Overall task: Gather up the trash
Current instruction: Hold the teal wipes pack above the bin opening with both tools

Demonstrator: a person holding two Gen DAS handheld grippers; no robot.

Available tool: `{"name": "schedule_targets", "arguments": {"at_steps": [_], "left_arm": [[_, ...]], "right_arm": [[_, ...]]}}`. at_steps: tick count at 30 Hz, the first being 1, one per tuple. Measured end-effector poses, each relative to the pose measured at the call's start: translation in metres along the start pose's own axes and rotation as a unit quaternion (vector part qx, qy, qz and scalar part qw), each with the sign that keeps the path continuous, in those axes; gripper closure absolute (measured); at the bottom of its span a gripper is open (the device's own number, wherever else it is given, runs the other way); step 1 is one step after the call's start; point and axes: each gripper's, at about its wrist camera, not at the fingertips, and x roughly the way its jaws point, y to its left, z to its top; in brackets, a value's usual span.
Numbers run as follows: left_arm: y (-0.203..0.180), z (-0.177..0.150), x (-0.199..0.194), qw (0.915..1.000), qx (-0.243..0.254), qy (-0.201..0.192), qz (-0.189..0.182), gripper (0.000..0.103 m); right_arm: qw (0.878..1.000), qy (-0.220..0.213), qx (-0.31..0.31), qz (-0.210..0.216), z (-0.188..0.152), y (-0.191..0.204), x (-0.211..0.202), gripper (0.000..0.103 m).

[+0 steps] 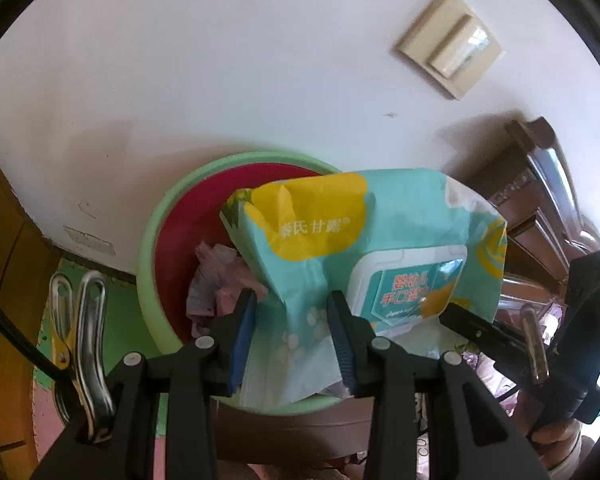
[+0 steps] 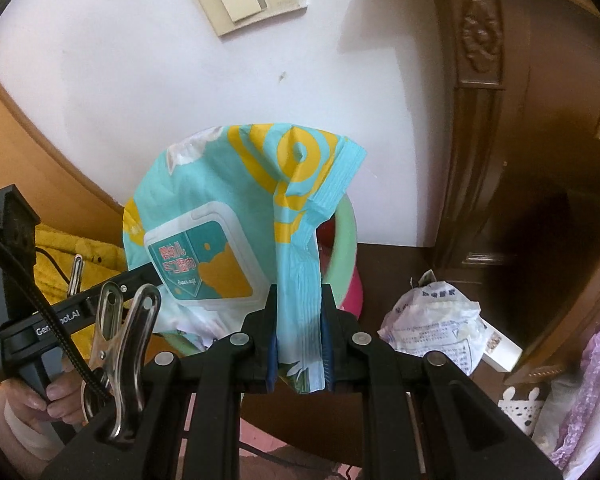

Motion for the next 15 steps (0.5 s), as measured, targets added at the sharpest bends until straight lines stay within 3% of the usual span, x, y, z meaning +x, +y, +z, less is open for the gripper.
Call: {"name": "schedule_targets", "arguments": {"at_steps": [11,15], "left_arm": [[0.023,0.021,0.035,0.9989,-0.008,0.042,0.016,0.062],[0.027,0.024,0.041,0.9983,-0.011,0.056,0.015,0.06]], "right_arm": [[0.999,0.02,0.015,-0.03,0.016,0.012,0.042,0.084],[0.998,0.025,0.012,-0.051,0.022,0.019,0.053,0.078]]}}
